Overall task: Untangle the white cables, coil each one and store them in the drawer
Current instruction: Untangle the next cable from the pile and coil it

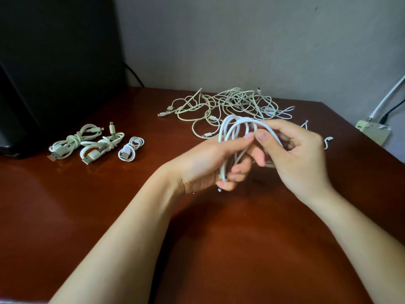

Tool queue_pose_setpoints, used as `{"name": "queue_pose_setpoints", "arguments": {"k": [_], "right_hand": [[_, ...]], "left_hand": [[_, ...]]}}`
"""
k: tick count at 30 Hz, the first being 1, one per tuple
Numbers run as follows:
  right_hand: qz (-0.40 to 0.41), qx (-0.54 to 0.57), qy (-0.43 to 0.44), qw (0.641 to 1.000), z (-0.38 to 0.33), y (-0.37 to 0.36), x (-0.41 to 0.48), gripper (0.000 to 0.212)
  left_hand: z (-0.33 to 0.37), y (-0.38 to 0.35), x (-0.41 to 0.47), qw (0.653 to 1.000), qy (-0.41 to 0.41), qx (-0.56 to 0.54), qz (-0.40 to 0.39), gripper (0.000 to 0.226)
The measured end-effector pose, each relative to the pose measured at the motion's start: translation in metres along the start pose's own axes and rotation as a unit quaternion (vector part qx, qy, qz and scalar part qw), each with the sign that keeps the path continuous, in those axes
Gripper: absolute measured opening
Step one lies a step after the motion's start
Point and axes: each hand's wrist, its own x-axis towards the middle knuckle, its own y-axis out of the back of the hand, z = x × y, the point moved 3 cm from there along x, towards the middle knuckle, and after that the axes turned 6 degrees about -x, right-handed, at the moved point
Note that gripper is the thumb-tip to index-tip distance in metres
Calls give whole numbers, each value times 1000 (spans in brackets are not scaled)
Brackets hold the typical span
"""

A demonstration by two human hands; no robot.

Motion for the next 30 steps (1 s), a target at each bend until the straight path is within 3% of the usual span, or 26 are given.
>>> {"name": "queue_pose_setpoints", "arguments": {"k": [8, 20, 27, 30], "right_hand": [[11, -82, -39, 996, 16, 2, 5, 17], [-9, 36, -56, 998, 1, -1, 2, 25], [-62, 60, -137, 987, 10, -8, 1, 30], [-96, -42, -109, 989, 15, -16, -3, 31]], "left_hand": [[7, 19, 4, 989, -89, -42, 109, 40], [10, 16, 3, 980, -139, -111, 87, 30], [8, 14, 2, 986, -140, -29, 91, 16], [5, 17, 4, 982, -137, -11, 133, 16]]}}
